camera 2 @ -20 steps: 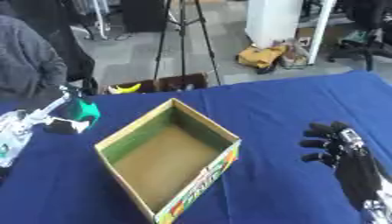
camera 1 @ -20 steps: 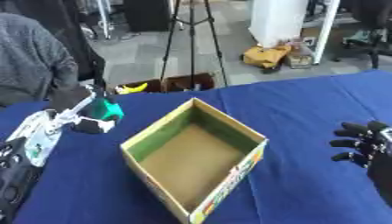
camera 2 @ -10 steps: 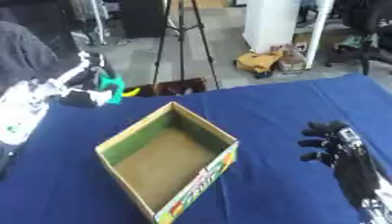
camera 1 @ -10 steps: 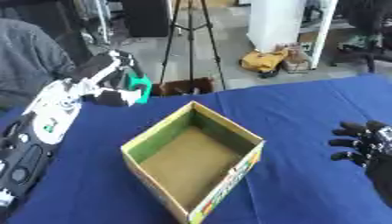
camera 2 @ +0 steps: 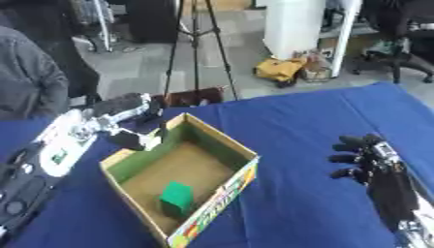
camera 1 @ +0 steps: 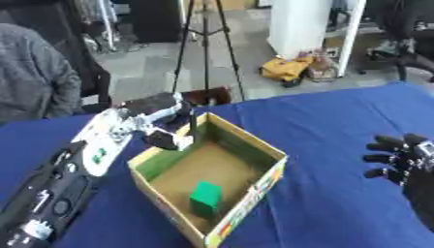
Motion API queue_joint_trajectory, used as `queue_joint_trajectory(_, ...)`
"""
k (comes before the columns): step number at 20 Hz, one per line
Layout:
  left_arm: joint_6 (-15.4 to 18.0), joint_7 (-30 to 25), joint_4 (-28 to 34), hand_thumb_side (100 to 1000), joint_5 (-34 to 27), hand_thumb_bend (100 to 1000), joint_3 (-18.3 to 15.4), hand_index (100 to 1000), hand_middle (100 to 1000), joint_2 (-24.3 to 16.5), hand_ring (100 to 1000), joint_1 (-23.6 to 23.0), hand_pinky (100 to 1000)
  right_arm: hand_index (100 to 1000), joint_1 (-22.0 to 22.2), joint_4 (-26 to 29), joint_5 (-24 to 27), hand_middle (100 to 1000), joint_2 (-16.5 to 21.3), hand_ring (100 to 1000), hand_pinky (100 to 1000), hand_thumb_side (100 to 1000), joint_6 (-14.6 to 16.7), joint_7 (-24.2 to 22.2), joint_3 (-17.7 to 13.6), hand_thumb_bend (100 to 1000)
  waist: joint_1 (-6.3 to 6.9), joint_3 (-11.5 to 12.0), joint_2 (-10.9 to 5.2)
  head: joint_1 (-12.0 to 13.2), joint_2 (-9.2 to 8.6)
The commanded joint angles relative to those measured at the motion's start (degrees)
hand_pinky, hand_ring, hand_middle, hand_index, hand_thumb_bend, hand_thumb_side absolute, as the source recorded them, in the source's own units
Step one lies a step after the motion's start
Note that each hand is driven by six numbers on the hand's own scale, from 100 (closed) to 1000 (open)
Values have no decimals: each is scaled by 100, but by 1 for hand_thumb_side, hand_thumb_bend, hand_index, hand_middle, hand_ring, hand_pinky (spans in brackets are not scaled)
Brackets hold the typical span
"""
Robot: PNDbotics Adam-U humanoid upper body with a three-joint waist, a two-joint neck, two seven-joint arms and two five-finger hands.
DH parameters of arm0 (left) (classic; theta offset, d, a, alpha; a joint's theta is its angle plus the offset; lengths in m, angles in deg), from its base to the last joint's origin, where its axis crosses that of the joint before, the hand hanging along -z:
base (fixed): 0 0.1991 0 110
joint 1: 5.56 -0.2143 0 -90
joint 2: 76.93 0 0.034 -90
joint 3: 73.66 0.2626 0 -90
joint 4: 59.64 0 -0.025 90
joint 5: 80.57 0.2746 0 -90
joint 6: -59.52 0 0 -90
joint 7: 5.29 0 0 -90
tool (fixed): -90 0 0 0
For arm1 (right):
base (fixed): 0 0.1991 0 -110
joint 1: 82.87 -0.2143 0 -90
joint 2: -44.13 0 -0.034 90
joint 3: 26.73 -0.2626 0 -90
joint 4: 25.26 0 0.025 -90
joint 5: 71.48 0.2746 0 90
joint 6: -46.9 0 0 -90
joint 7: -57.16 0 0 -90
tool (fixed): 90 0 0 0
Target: Pick up objects on the table and place them in the box.
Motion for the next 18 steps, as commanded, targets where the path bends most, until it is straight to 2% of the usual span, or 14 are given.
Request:
queue_joint_trajectory(1, 56, -10, 2, 325, 18, 100, -6, 565, 297, -71, 276, 71, 337, 832, -83, 80, 30, 719, 43, 718, 573, 1000, 11, -15, -33, 100, -28, 21, -76, 1, 11)
queue_joint_trajectory(14, 35, -138, 82, 350, -148, 100, -4, 616, 325, -133, 300, -26, 376, 832, -82, 81, 35, 718, 30, 718, 574, 1000, 16, -20, -41, 100, -70, 75, -92, -16, -28)
queue_joint_trajectory(16, 19, -163, 133, 374, -219, 143, -21, 643, 341, -155, 313, -78, 390, 832, -78, 79, 34, 718, 29, 717, 574, 1000, 17, -17, -46, 100, -74, 86, -95, -24, -27)
queue_joint_trajectory(17, 9, -173, 187, 428, -274, 217, -39, 681, 373, -169, 342, -115, 416, 832, -74, 78, 34, 718, 27, 717, 574, 1000, 17, -14, -49, 100, -79, 94, -97, -27, -25)
queue_joint_trajectory(18, -7, -164, 284, 458, -344, 246, -77, 689, 382, -192, 350, -170, 423, 832, -71, 78, 34, 718, 23, 717, 574, 1000, 19, -12, -53, 100, -85, 104, -97, -34, -27)
